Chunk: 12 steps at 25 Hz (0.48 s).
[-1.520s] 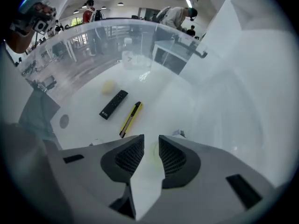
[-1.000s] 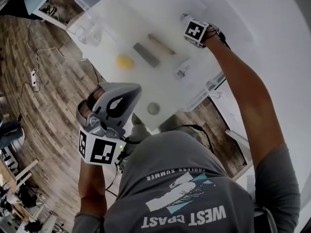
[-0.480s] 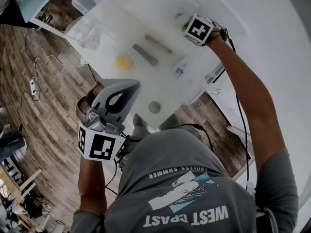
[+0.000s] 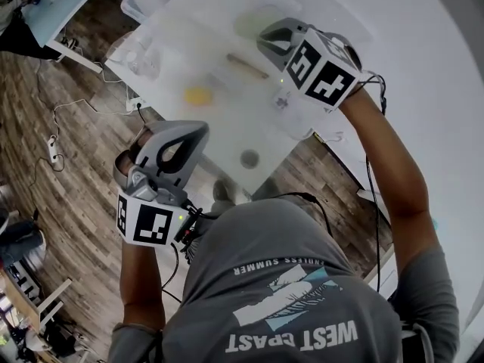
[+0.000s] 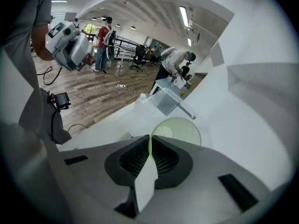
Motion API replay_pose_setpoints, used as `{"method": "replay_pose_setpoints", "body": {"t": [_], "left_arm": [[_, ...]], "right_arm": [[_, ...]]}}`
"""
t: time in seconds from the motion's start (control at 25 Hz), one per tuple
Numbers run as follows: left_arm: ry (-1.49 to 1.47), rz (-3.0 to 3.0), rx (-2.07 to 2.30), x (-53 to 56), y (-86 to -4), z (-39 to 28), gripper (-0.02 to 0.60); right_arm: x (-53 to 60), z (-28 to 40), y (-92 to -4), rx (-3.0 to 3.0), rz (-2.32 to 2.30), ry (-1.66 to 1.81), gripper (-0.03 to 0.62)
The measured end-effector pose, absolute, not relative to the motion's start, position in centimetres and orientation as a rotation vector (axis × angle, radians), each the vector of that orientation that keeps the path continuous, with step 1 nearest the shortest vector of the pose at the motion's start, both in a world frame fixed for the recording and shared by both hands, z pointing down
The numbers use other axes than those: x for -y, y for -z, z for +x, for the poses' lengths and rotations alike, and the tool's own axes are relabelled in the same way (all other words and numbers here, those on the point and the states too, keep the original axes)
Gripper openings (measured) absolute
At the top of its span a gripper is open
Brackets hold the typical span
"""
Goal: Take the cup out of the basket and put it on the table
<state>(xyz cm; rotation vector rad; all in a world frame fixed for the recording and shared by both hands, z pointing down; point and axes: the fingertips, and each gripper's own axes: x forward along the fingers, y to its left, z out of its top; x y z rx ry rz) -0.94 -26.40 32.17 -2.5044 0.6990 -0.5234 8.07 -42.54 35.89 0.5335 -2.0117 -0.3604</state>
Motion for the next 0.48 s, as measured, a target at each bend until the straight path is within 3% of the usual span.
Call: {"method": "replay_pose_setpoints", "body": {"t": [0.28, 0.48], "left_arm": [[0.536, -2.486, -0.726, 24.8, -31.9, -4.5, 0.008], [0.557, -2.476, -0.739, 24.0, -32.2, -6.5, 0.008]], "right_arm": [[34.0, 1.3, -31.1, 2.103, 0.469, 0.488, 0.026], [28.1, -2.4, -32.3, 2.151, 0.386, 0.480, 0.026]]}}
